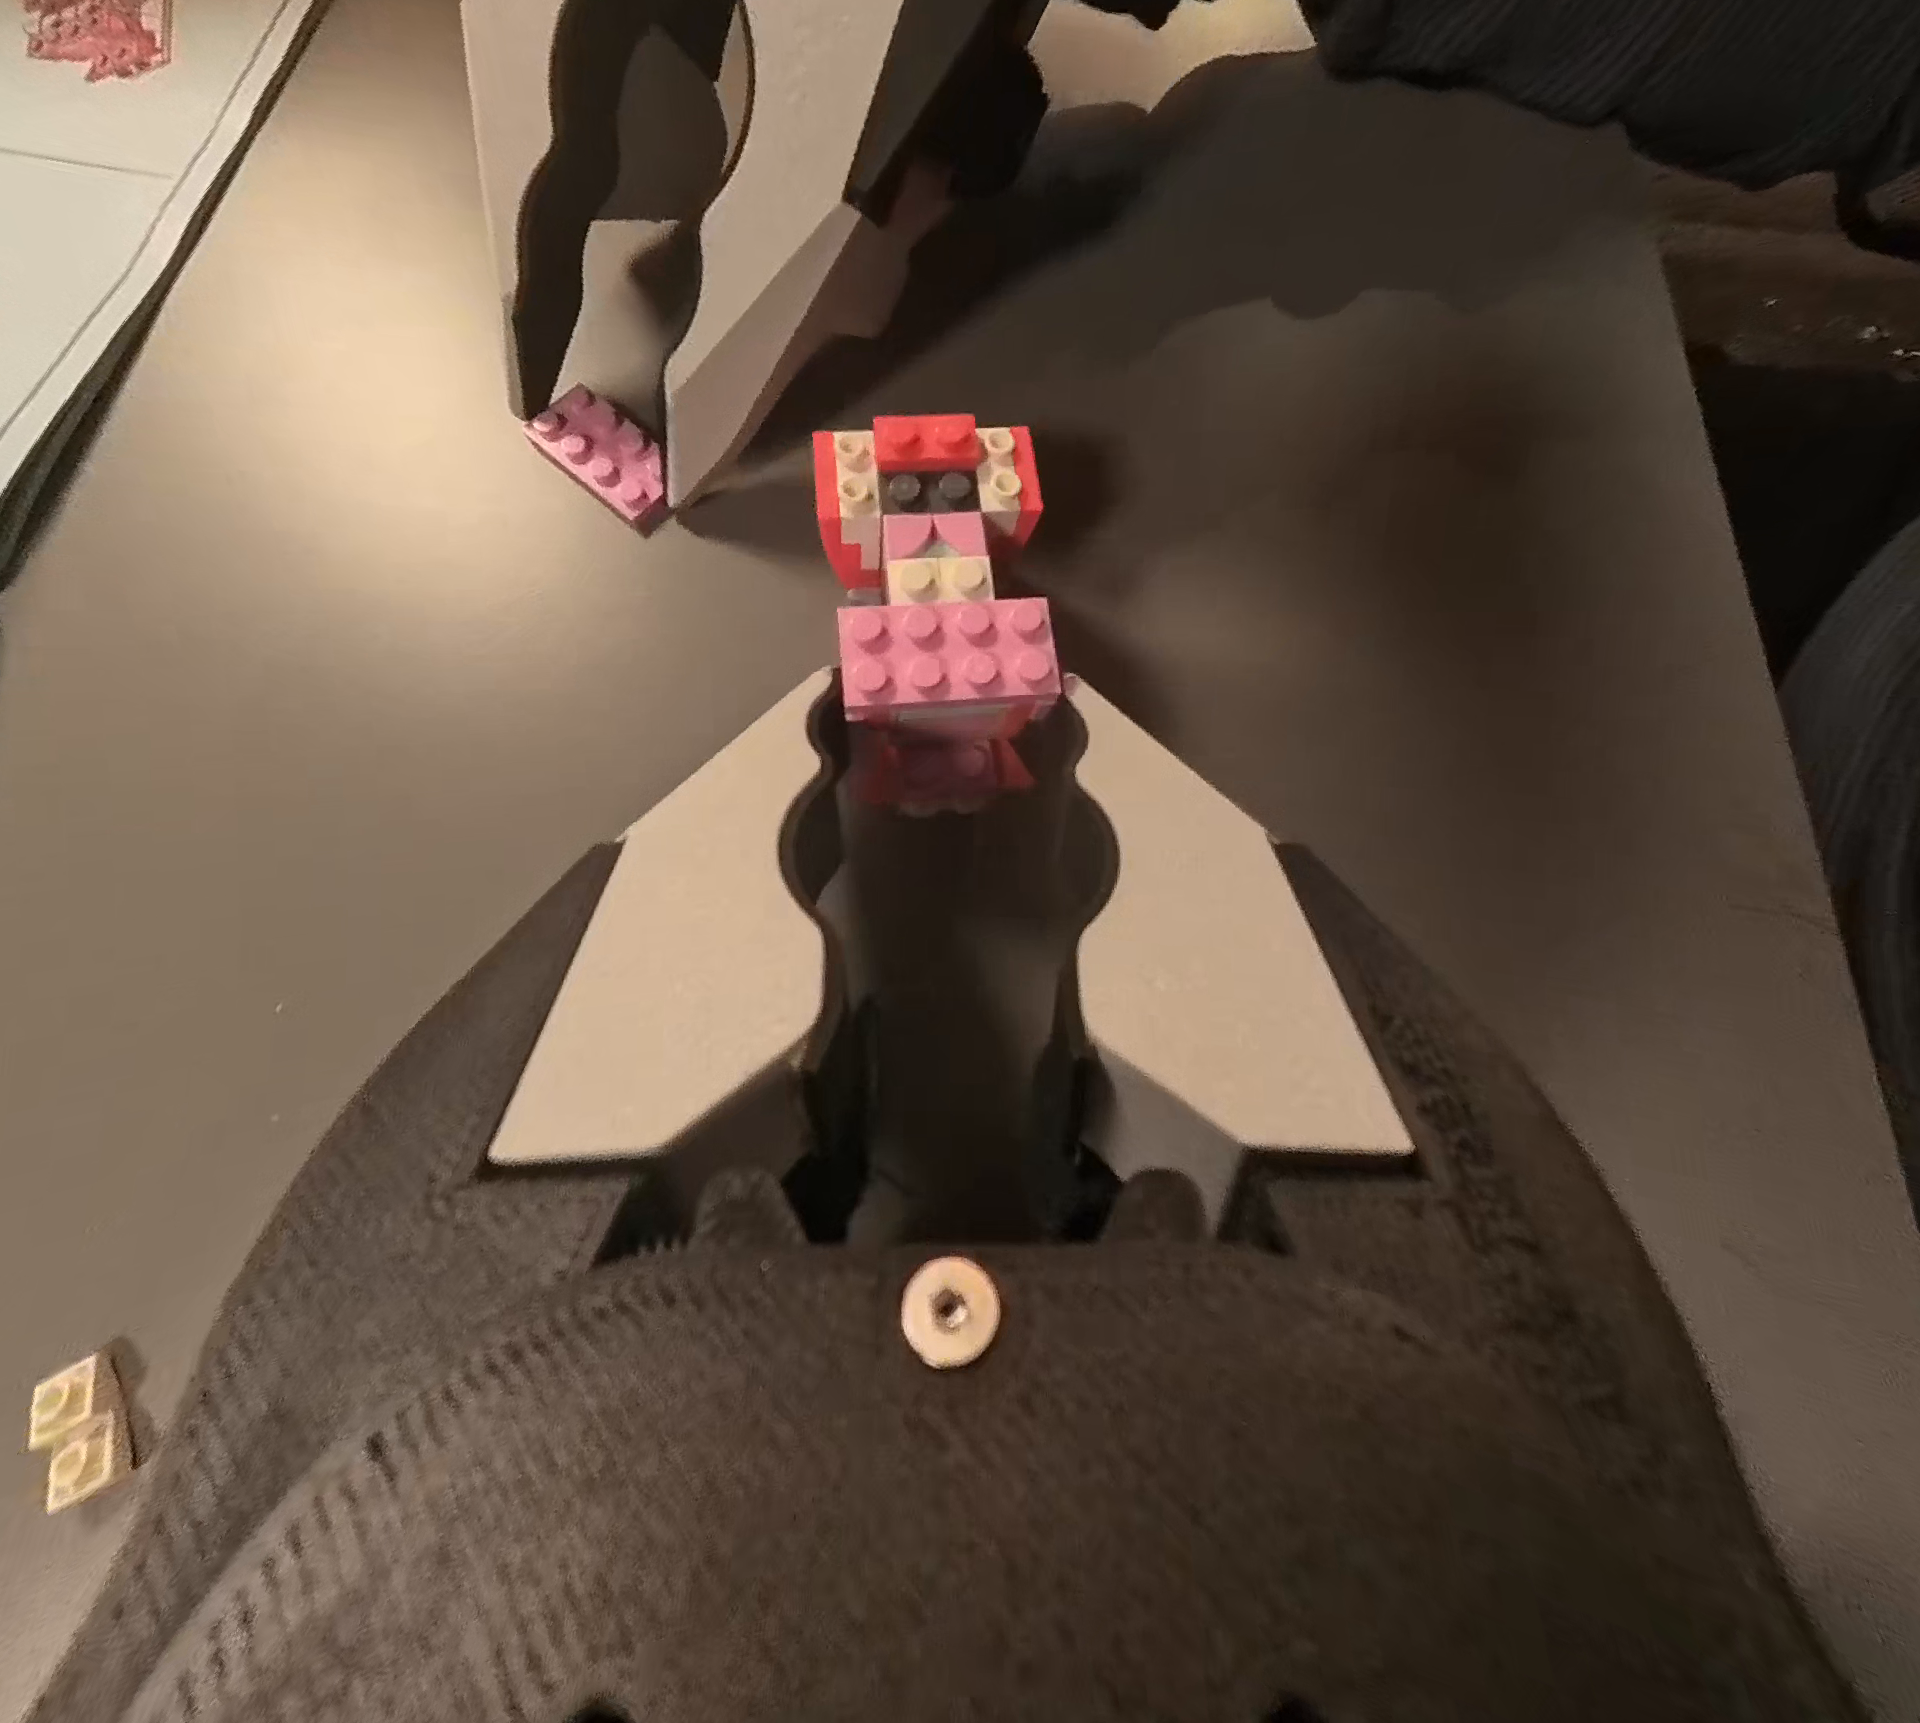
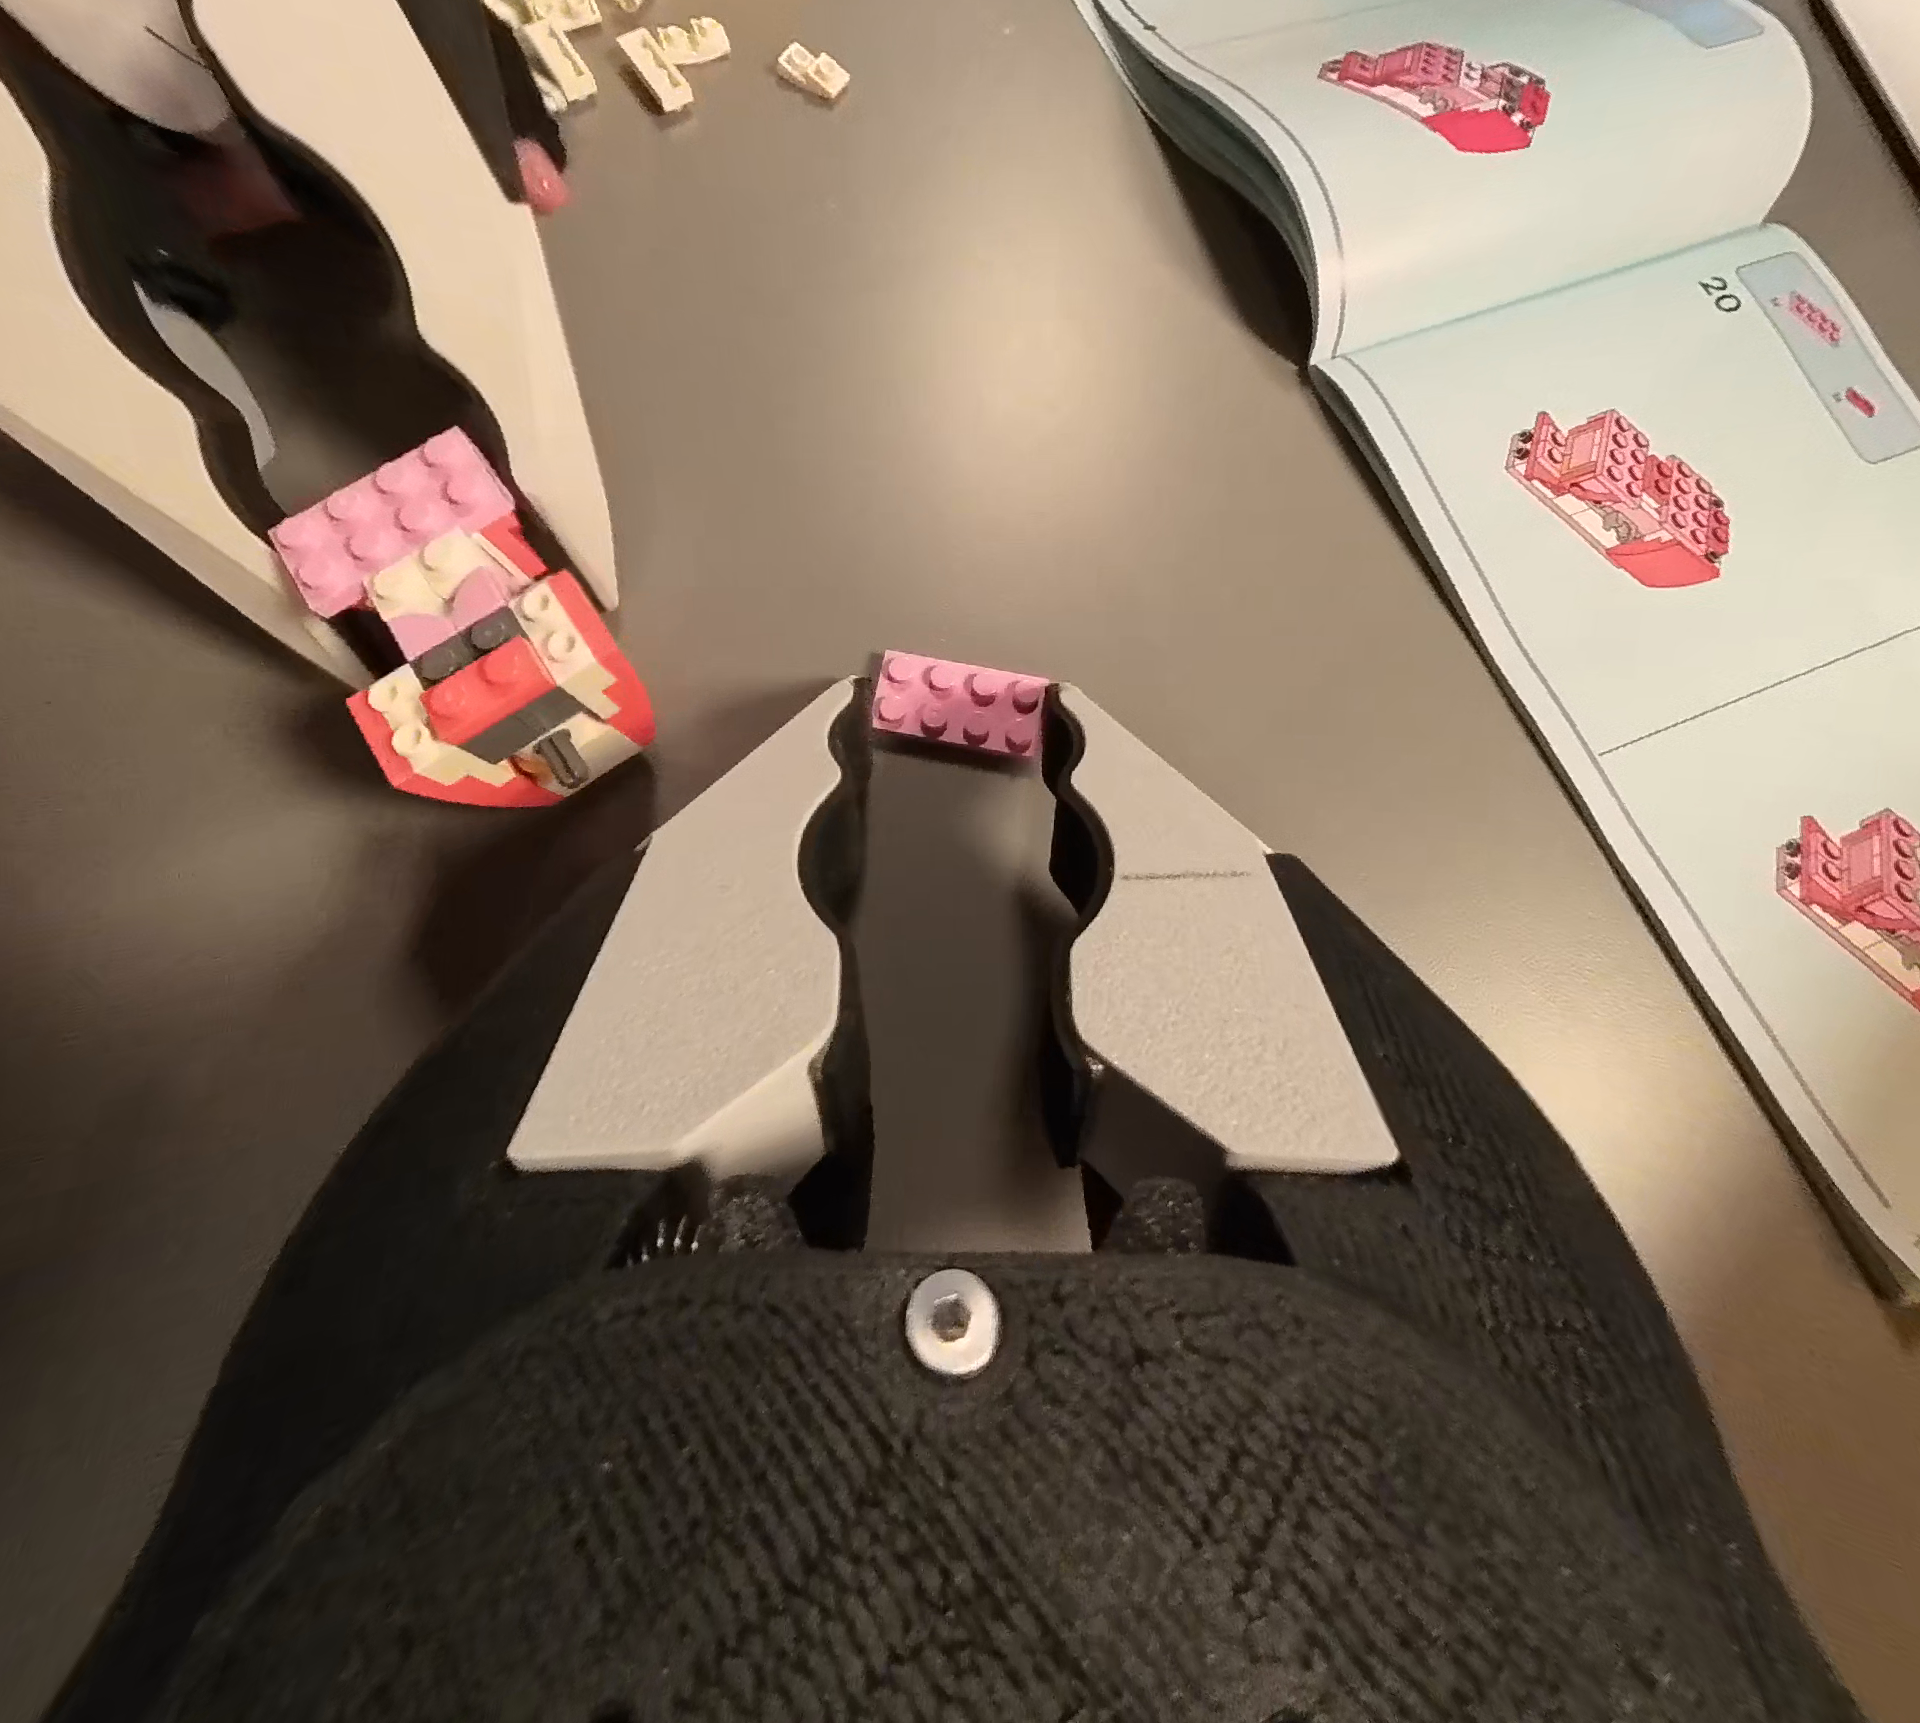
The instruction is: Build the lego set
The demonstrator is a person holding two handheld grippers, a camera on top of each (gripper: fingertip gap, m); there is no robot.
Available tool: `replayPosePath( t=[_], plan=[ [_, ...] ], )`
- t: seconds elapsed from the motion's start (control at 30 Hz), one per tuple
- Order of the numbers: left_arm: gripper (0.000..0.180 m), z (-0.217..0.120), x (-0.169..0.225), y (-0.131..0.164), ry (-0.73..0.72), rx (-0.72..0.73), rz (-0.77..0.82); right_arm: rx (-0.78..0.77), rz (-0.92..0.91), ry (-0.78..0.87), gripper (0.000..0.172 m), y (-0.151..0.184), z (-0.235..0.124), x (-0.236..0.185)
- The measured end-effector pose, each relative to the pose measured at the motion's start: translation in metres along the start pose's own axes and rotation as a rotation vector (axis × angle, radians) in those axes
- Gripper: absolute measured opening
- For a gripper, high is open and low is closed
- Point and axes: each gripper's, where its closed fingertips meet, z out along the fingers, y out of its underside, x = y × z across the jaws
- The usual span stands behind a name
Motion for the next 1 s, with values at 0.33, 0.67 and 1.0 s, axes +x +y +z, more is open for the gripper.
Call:
replayPosePath(
  t=[0.33,0.67,1.0],
  plan=[
    [0.035,-0.001,0.011,-0.002,0.068,0.012,0.036,0.151,-0.143,-0.241,0.031,-0.027,-0.027,-0.042],
    [0.034,-0.001,0.026,0.002,0.15,-0.009,0.092,0.061,-0.36,-0.437,0.031,-0.028,-0.041,-0.101],
    [0.035,-0.001,0.028,0.003,0.16,-0.014,0.092,0.0,-0.396,-0.422,0.031,-0.021,-0.038,-0.104]
  ],
)
